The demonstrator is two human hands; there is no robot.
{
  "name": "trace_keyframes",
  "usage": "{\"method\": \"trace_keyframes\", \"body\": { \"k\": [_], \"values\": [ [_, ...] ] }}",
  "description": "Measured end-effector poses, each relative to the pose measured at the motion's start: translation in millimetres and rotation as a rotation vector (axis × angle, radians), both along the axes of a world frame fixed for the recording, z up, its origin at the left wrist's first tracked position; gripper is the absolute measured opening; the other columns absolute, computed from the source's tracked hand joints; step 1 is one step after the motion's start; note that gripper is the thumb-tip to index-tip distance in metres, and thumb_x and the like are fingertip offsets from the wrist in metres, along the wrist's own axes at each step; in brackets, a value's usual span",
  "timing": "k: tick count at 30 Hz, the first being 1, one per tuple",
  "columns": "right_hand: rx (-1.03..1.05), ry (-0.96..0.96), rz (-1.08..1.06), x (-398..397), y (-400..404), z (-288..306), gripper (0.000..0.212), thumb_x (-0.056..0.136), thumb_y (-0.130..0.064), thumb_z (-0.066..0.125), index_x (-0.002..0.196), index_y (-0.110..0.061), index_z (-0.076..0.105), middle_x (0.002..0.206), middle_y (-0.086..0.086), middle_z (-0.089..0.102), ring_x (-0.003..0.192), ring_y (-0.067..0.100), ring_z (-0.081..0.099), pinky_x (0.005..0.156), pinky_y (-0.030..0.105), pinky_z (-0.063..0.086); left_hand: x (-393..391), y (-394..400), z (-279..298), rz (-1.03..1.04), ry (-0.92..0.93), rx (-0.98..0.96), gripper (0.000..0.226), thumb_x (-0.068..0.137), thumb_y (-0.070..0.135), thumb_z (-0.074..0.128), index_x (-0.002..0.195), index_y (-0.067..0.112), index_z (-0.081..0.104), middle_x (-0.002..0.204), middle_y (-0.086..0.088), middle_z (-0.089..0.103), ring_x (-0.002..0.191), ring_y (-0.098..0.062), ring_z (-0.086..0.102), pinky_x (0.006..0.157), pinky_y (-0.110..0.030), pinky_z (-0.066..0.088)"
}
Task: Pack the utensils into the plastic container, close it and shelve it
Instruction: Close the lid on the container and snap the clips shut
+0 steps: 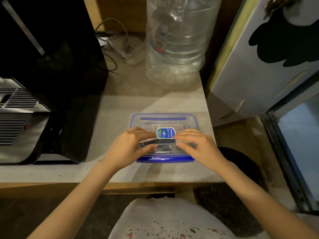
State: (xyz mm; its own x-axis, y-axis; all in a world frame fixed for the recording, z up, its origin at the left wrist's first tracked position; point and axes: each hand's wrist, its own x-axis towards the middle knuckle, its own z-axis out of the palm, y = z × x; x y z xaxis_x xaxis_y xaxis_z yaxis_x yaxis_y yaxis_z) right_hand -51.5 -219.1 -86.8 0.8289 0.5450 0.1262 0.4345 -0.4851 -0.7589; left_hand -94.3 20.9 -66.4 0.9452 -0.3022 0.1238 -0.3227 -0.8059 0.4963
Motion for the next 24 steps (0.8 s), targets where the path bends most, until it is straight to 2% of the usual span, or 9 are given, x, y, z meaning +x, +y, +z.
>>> {"method": "trace_keyframes", "body": {
  "k": [3,5,7,11,13,15,17,20,24],
  "values": [
    [0.032,-0.073,-0.133,27,10,-1,0.025,0.082,-0.005,0.068,0.107,-0.006,0.070,0.113,0.011,0.069,0.108,0.010,0.055,0.094,0.009,0.043,24,-3,-2,0.133,-0.028,-0.065,0.050,0.081,0.050,0.045,0.107,0.015,0.069,0.107,-0.004,0.073,0.102,-0.021,0.062,0.085,-0.029,0.046],
    [0.027,-0.078,-0.190,43,16,1,0.025,0.083,-0.005,0.067,0.109,-0.005,0.069,0.117,0.012,0.067,0.113,0.011,0.053,0.097,0.005,0.036,40,-4,-4,0.229,-0.079,-0.075,0.034,0.083,0.039,0.058,0.101,0.013,0.071,0.100,-0.006,0.073,0.096,-0.025,0.062,0.084,-0.030,0.046],
    [-0.001,-0.063,-0.206,57,20,4,0.030,0.085,-0.009,0.066,0.114,-0.006,0.066,0.124,0.011,0.063,0.120,0.016,0.052,0.100,0.010,0.031,54,-4,-6,0.340,-0.109,-0.074,0.027,0.081,0.031,0.067,0.100,0.012,0.072,0.100,-0.009,0.070,0.095,-0.028,0.060,0.084,-0.028,0.042],
    [-0.105,0.071,-0.210,78,24,6,0.047,0.086,-0.029,0.065,0.129,-0.015,0.054,0.136,0.006,0.053,0.128,0.019,0.045,0.104,0.027,0.033,75,-3,-6,0.480,0.016,-0.092,0.051,0.070,0.043,0.075,0.111,0.014,0.066,0.119,-0.009,0.061,0.113,-0.026,0.052,0.096,-0.033,0.039],
    [-0.144,0.204,-0.196,84,23,2,0.058,0.084,-0.041,0.063,0.135,-0.022,0.046,0.141,0.004,0.048,0.130,0.019,0.043,0.108,0.036,0.037,81,-2,-7,0.499,0.166,-0.090,0.063,0.068,0.050,0.074,0.120,0.017,0.060,0.128,-0.008,0.057,0.120,-0.025,0.050,0.099,-0.034,0.039],
    [-0.135,0.350,-0.202,87,21,-2,0.067,0.080,-0.050,0.063,0.138,-0.025,0.040,0.142,0.004,0.047,0.129,0.020,0.045,0.106,0.042,0.041,85,1,-10,0.535,0.364,-0.169,0.071,0.067,0.055,0.073,0.125,0.018,0.054,0.131,-0.007,0.057,0.120,-0.024,0.052,0.096,-0.032,0.041],
    [-0.127,0.414,-0.219,90,19,-4,0.071,0.077,-0.055,0.063,0.137,-0.024,0.040,0.138,0.006,0.050,0.125,0.021,0.049,0.103,0.043,0.045,88,3,-13,0.560,0.486,-0.237,0.074,0.065,0.060,0.072,0.124,0.019,0.055,0.128,-0.007,0.059,0.114,-0.022,0.055,0.088,-0.029,0.040],
    [-0.130,0.421,-0.235,90,19,-6,0.071,0.077,-0.055,0.063,0.136,-0.024,0.039,0.138,0.007,0.049,0.122,0.021,0.050,0.101,0.042,0.046,89,4,-15,0.577,0.482,-0.266,0.065,0.067,0.055,0.073,0.120,0.020,0.059,0.119,-0.007,0.063,0.095,-0.017,0.054,0.080,-0.024,0.038],
    [-0.109,0.314,-0.229,88,22,-5,0.063,0.080,-0.046,0.064,0.133,-0.019,0.044,0.132,0.005,0.052,0.116,0.015,0.051,0.098,0.036,0.047,87,3,-14,0.523,0.430,-0.351,0.066,0.069,0.046,0.075,0.125,0.017,0.054,0.118,-0.006,0.062,0.096,-0.015,0.056,0.081,-0.024,0.042]
  ]
}}
